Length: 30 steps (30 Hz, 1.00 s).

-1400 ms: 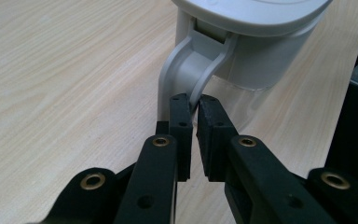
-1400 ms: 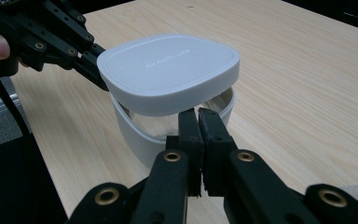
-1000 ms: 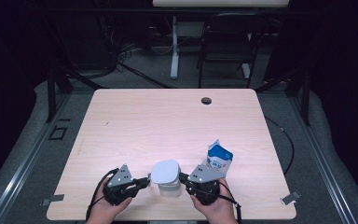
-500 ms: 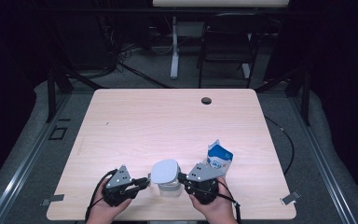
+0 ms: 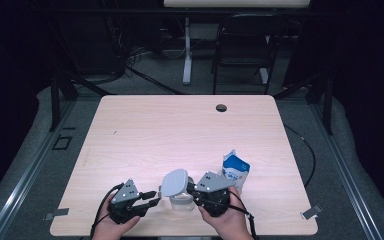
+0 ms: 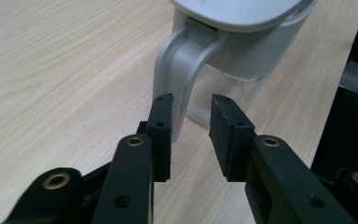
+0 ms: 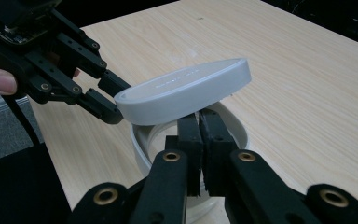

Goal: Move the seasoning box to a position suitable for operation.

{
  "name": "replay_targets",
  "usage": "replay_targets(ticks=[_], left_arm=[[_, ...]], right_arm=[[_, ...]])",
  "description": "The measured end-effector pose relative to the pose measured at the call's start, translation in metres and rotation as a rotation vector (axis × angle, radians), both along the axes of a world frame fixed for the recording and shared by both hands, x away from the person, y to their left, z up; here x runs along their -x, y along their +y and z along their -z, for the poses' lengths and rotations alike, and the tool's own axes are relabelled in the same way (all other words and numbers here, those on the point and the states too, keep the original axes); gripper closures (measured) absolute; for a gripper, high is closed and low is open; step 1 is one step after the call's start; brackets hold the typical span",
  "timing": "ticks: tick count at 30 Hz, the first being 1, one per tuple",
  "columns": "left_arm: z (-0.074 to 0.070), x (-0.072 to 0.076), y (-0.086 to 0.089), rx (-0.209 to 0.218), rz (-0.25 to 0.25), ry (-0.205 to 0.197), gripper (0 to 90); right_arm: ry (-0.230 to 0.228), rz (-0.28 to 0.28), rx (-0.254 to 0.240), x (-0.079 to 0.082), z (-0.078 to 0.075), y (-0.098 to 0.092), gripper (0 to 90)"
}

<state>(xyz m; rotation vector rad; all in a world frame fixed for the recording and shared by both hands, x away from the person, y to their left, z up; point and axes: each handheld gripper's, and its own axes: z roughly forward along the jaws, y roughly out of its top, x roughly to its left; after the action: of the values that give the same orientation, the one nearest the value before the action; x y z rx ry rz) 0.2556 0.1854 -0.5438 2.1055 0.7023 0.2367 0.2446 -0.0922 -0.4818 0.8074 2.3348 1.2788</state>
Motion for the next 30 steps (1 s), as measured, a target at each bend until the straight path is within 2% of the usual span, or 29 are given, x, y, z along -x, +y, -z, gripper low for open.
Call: replay_targets(ticks=[4,11,17,30], left_arm=[[0.002,-0.001,0.001,-0.013,0.004,0.012,65.0],[0.001,-0.001,0.006,-0.001,-0.018,0.01,63.6],[-0.001,0.0,0.007,-0.003,-0.024,-0.005,63.5],[-0.003,0.0,0.007,0.0,-0.016,-0.005,65.7]], right_arm=[[-0.004,-0.005,0.008,0.0,-0.003,0.004,88.2],[-0.009,-0.009,0.009,0.0,-0.005,0.008,88.2],[-0.012,-0.014,0.012,0.0,-0.007,0.01,87.9],[-0.02,-0.014,0.014,0.0,-0.012,0.013,87.8]])
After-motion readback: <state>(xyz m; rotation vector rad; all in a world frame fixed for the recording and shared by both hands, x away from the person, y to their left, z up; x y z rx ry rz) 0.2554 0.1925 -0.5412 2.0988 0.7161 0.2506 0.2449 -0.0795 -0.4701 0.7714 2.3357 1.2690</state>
